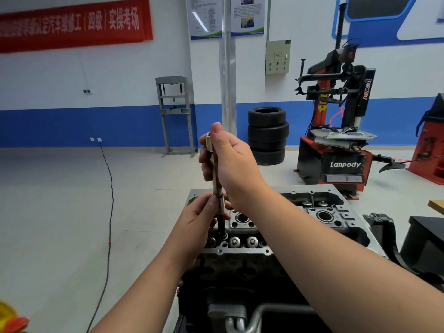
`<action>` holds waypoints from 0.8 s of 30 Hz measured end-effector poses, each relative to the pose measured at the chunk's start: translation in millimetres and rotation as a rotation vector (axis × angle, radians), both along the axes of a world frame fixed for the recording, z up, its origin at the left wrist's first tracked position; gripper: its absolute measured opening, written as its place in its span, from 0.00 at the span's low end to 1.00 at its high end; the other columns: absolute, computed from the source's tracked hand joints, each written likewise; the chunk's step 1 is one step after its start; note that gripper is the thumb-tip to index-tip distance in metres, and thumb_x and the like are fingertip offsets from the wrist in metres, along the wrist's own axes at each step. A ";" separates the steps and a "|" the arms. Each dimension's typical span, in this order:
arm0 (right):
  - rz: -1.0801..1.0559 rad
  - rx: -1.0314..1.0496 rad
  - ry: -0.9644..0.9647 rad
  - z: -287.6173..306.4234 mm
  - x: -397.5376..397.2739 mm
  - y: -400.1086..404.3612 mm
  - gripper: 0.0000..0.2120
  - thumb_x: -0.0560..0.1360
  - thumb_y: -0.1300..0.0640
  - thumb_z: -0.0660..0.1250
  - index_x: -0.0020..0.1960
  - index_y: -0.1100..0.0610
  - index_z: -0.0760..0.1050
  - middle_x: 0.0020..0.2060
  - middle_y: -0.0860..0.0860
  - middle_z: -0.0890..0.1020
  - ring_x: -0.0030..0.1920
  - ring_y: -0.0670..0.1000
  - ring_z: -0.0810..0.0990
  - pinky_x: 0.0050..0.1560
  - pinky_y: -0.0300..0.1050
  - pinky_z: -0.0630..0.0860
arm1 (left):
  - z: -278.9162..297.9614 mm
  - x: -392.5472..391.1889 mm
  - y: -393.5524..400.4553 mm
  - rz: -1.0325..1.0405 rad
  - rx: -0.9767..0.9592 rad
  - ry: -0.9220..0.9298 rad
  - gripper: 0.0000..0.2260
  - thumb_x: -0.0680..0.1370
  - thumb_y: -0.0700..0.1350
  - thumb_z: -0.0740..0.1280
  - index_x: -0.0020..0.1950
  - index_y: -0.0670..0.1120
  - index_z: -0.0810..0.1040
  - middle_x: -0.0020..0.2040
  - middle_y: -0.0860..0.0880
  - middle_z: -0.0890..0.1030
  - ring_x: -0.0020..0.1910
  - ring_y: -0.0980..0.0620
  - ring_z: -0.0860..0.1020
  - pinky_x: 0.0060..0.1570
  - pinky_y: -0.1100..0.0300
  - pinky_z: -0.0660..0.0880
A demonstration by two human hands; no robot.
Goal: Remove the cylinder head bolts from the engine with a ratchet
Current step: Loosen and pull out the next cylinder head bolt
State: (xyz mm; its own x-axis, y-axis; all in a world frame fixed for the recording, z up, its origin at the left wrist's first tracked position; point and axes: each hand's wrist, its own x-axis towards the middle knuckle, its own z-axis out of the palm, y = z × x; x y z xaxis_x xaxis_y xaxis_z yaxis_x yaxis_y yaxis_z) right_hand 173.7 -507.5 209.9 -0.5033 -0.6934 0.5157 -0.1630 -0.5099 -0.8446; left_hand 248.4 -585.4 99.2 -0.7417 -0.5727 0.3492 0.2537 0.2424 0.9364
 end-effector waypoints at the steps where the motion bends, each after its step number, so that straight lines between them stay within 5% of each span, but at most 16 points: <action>1: 0.015 0.005 -0.011 0.1 -0.1 -0.9 0.20 0.84 0.43 0.57 0.47 0.58 0.76 0.31 0.49 0.75 0.29 0.48 0.71 0.30 0.42 0.69 | -0.4 0.4 -0.4 -0.010 -0.007 -0.015 0.19 0.74 0.70 0.62 0.51 0.60 0.84 0.47 0.48 0.87 0.48 0.49 0.84 0.47 0.50 0.75; 7: 0.053 -0.002 0.025 -6.4 4.5 -4.6 0.16 0.80 0.41 0.62 0.49 0.55 0.69 0.29 0.49 0.69 0.27 0.46 0.63 0.28 0.43 0.63 | -1.0 -3.7 -0.6 0.053 0.011 0.067 0.13 0.71 0.63 0.73 0.46 0.56 0.82 0.43 0.45 0.86 0.41 0.47 0.80 0.42 0.49 0.72; 10: -0.033 -0.030 0.060 -5.8 5.5 -6.0 0.15 0.80 0.44 0.64 0.45 0.56 0.68 0.31 0.50 0.72 0.28 0.46 0.67 0.29 0.40 0.67 | -1.7 -4.8 -2.2 0.059 0.025 0.067 0.13 0.70 0.65 0.73 0.46 0.58 0.82 0.43 0.47 0.86 0.40 0.48 0.78 0.40 0.50 0.71; 13: -0.036 0.004 0.024 -1.4 3.2 -5.7 0.19 0.82 0.43 0.59 0.45 0.57 0.74 0.30 0.49 0.75 0.29 0.48 0.70 0.30 0.41 0.68 | -1.6 -1.7 -5.2 0.010 0.038 0.056 0.16 0.74 0.67 0.65 0.52 0.61 0.84 0.49 0.50 0.87 0.47 0.49 0.84 0.47 0.53 0.74; 17: 0.046 0.032 -0.007 -0.8 2.3 -5.7 0.23 0.83 0.41 0.53 0.45 0.58 0.75 0.26 0.47 0.69 0.26 0.47 0.64 0.29 0.44 0.62 | -2.1 -0.3 -4.7 -0.008 0.015 0.028 0.16 0.76 0.66 0.63 0.54 0.61 0.84 0.47 0.50 0.86 0.54 0.37 0.82 0.50 0.47 0.74; 24: -0.096 -0.047 0.068 -5.4 3.4 -3.9 0.14 0.83 0.46 0.61 0.48 0.57 0.70 0.30 0.49 0.76 0.29 0.49 0.71 0.30 0.44 0.71 | -2.4 -3.7 -3.8 0.068 0.006 0.061 0.14 0.70 0.65 0.72 0.49 0.58 0.81 0.42 0.51 0.84 0.42 0.50 0.79 0.43 0.52 0.73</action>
